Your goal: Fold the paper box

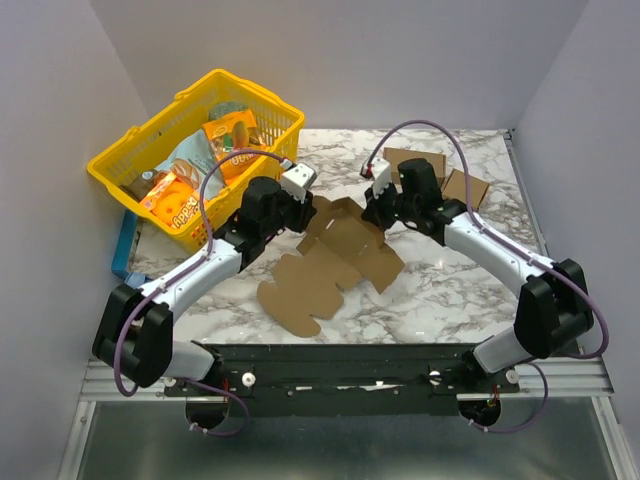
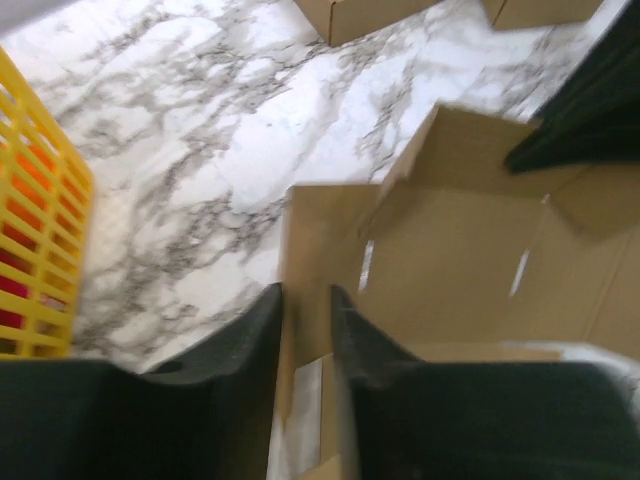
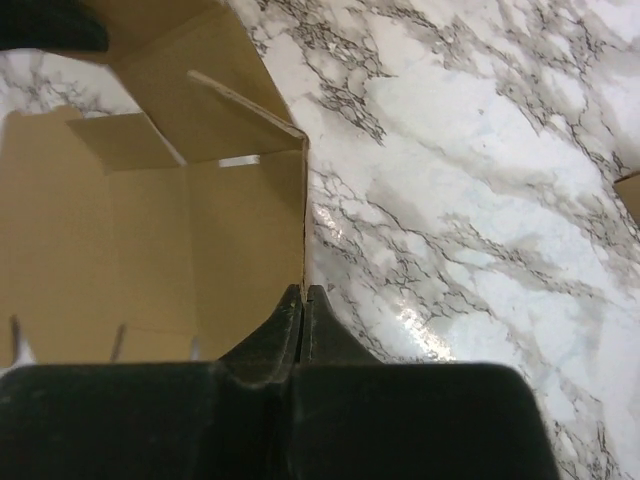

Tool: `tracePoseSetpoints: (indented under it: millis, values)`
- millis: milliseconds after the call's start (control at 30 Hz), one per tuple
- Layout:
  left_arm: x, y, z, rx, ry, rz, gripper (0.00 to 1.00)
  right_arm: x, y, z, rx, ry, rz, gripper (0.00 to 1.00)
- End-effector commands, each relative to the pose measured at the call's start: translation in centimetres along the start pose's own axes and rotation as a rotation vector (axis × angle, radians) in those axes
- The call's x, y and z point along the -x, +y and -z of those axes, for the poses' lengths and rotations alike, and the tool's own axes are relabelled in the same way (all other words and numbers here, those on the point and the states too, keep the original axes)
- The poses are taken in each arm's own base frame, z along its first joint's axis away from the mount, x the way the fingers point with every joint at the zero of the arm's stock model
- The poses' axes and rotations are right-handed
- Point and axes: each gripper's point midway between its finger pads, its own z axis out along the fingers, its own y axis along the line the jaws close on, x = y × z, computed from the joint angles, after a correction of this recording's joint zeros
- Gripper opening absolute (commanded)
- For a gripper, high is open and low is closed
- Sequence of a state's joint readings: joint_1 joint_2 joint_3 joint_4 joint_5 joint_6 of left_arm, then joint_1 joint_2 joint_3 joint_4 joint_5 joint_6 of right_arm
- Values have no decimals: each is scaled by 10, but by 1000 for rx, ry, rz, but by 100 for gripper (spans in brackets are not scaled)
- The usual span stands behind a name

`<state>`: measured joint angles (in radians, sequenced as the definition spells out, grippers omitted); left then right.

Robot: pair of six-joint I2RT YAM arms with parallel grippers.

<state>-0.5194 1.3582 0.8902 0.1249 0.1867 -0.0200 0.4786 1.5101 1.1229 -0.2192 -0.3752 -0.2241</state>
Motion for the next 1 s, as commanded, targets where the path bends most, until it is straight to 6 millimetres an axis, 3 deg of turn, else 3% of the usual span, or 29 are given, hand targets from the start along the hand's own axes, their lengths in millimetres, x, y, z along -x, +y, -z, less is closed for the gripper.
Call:
tracePoseSetpoints:
  millis: [0, 33, 133, 267, 300, 333, 367, 400, 433, 500, 600, 800, 900, 967]
  values:
    - [10, -1, 5, 32, 18, 90, 55, -4, -10, 3, -166, 43, 120, 1]
    - [8, -1, 10, 37, 39, 113, 69, -6, -9, 3, -208, 63, 147, 1]
    - [4, 3, 26, 107, 81, 215, 82, -7, -9, 3, -289, 113, 228, 1]
    - [-8, 18, 53, 262, 95, 364, 86, -14, -14, 1, -393, 188, 323, 1]
    - [-32, 15, 57, 268, 127, 393, 87, -16, -14, 0, -404, 204, 344, 1]
    - [-29, 12, 62, 260, 83, 421, 87, -23, -14, -4, -425, 234, 365, 1]
    - [-36, 8, 63, 253, 75, 476, 87, -26, -12, -7, -430, 248, 380, 1]
    - [-63, 4, 65, 253, 110, 500, 87, -28, -12, -10, -440, 262, 402, 1]
    - [-63, 4, 67, 257, 80, 520, 86, -32, -12, -11, -470, 283, 424, 1]
    - [-87, 4, 70, 282, 103, 556, 86, -42, -12, -19, -493, 314, 460, 1]
    - [-103, 11, 76, 337, 100, 575, 86, -51, -9, -22, -528, 324, 506, 1]
    - [-98, 10, 76, 302, 18, 569, 87, -46, 4, -17, -581, 267, 564, 1]
    - [-108, -4, 66, 223, 65, 568, 82, -38, 7, -12, -582, 256, 551, 1]
    - [-119, -10, 61, 209, 92, 601, 73, -29, 4, -5, -609, 240, 554, 1]
